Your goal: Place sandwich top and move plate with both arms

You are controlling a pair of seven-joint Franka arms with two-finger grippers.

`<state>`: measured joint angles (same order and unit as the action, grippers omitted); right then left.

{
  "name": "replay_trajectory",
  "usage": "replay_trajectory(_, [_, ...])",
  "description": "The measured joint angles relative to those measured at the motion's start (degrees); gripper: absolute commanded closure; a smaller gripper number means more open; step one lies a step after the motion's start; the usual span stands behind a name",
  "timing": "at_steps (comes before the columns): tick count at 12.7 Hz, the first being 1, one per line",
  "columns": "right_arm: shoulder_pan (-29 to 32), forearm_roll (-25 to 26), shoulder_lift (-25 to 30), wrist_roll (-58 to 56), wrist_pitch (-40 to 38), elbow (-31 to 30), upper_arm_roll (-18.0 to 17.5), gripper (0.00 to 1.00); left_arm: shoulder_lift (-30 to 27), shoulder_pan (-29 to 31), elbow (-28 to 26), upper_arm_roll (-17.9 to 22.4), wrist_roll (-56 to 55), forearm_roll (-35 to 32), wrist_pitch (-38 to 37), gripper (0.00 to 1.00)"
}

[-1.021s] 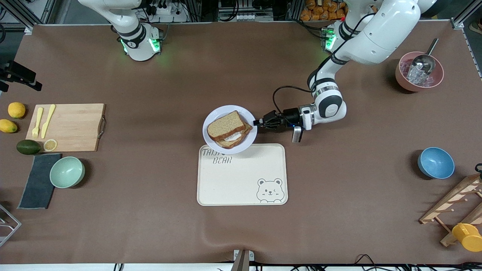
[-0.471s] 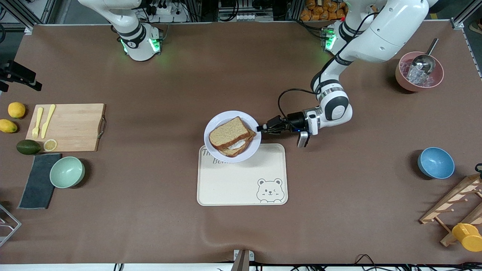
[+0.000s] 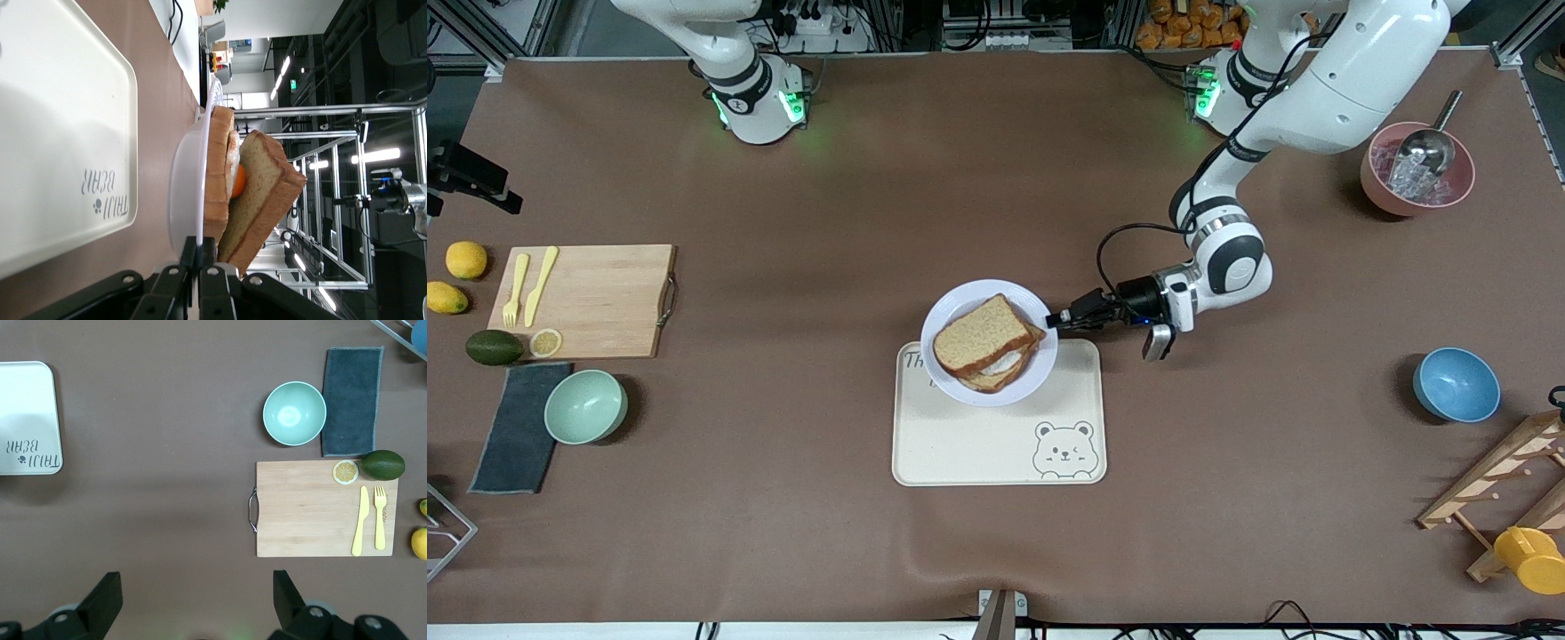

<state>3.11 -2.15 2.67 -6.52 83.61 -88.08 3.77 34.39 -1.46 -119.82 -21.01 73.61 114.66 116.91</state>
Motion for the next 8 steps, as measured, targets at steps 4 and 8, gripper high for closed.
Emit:
replay_trajectory(4, [0.00,0.00,-0.09,0.00,0.04,0.00,-0.03,0.00,1.17,0.05,2.30,1.25,-1.56,0.00,0.85,1.00])
replay_trajectory(8, [0.00,0.00,-0.17,0.00,0.11,0.05,0.01,0.00,3.38,-0.04,5.27,2.82,-3.27,-1.16,1.88,1.00])
